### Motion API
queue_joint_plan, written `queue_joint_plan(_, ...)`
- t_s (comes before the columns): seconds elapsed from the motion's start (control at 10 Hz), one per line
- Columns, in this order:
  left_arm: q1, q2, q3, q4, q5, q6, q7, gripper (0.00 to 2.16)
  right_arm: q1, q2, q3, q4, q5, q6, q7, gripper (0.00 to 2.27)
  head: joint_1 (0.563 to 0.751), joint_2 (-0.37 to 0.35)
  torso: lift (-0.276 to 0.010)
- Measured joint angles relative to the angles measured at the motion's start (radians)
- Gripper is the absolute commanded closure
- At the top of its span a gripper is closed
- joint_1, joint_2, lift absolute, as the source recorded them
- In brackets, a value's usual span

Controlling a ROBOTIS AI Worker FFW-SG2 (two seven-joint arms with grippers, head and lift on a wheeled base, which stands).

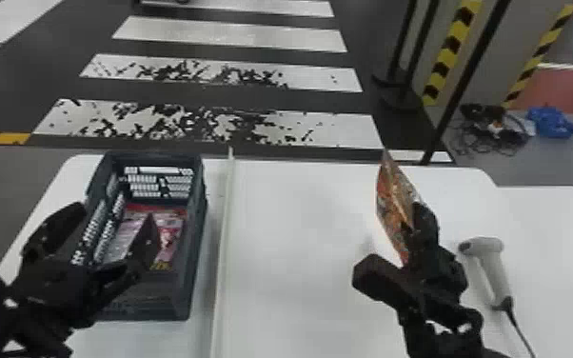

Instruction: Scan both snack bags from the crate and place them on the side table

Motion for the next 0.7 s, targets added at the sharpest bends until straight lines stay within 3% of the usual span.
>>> queue_joint_plan(0.3,-0.003,0.003,0.000,0.012,0.002,-0.011,0.000,0.04,0.026,0.001,0.026,0.120,0.243,-0.138,0.087,2.24,0.695,-0.006,-0.098)
queue_joint_plan(0.4,-0.004,0.003,0.001,0.013,0.002,-0.012,0.001,0.04,0.044,0.003,0.042,0.134,0.296,-0.160,0.140,1.99,0.695,0.018,-0.098)
queue_joint_plan(0.5,-0.005,0.004,0.001,0.015,0.004,-0.012,0.000,0.04,0.058,0.004,0.054,0.137,0.303,-0.181,0.184,0.92,0.695,0.039,-0.098)
queue_joint_plan(0.6,-0.005,0.004,0.000,0.016,0.005,-0.012,0.000,0.04,0.076,0.004,0.059,0.126,0.277,-0.210,0.229,0.01,0.695,0.063,-0.098)
queue_joint_plan(0.7,-0.004,0.004,0.001,0.016,0.006,-0.012,0.000,0.04,0.093,0.005,0.060,0.083,0.204,-0.224,0.291,0.00,0.695,0.074,-0.098)
